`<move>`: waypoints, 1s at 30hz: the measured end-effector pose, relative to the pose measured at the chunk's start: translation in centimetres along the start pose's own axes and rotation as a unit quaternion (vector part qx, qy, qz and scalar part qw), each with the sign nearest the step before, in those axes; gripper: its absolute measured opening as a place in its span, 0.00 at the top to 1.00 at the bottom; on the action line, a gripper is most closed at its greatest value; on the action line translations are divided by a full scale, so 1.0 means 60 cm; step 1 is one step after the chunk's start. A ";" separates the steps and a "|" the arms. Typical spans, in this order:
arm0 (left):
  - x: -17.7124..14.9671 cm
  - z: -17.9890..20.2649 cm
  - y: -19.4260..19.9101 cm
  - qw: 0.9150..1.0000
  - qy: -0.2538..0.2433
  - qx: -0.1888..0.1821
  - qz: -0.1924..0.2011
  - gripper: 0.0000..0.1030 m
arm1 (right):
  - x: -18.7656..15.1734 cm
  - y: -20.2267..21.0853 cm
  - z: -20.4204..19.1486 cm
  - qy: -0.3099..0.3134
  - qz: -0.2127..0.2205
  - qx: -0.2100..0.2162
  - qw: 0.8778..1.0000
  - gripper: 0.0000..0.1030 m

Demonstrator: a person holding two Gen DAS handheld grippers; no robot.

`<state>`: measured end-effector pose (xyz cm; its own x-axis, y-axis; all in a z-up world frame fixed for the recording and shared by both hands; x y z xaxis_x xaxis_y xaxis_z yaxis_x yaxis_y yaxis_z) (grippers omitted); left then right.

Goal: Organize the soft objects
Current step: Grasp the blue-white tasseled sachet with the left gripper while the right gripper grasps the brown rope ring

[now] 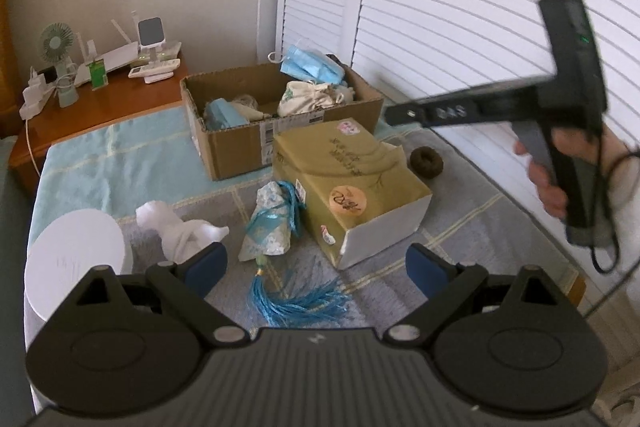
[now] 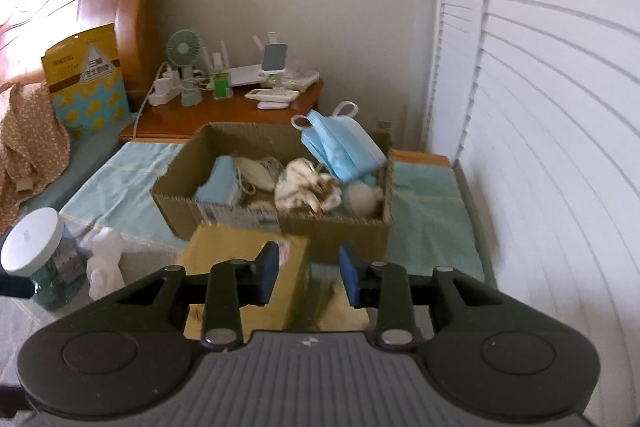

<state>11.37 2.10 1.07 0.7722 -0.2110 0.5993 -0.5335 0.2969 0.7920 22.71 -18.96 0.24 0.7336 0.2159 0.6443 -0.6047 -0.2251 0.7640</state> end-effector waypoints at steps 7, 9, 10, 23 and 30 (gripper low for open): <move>-0.012 0.002 -0.010 1.000 0.007 0.003 -0.002 0.07 | -0.061 0.020 0.014 -0.027 -0.008 -0.029 0.999 0.59; -0.015 0.002 -0.015 1.000 0.009 0.005 -0.002 0.07 | -0.080 0.019 0.019 -0.031 -0.014 -0.041 0.999 0.59; -0.016 0.002 -0.016 1.000 0.010 0.006 -0.002 0.07 | -0.088 0.016 0.023 -0.032 -0.020 -0.046 0.998 0.59; -0.029 -0.012 -0.042 0.999 0.019 0.015 -0.022 0.07 | -0.132 -0.027 0.047 -0.043 -0.048 -0.077 0.995 0.44; -0.013 -0.027 -0.046 0.999 0.003 0.035 -0.024 0.09 | -0.126 -0.051 0.058 -0.044 -0.053 -0.076 0.995 0.40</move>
<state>12.82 2.96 -1.79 0.7993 -0.2181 0.5599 -0.5184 0.2210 0.8261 20.12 -23.18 -7.08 0.8162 0.1451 0.5593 -0.5573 -0.0577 0.8283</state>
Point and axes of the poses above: each gripper's, at about its wrist camera, not at the fingertips, and y roughly against the way its jaws point, z to its right, x to its top, the point moved 2 cm from there along -y, roughly the way its jaws point, and after that the axes turned 11 degrees about -z, right-handed, at the moved point
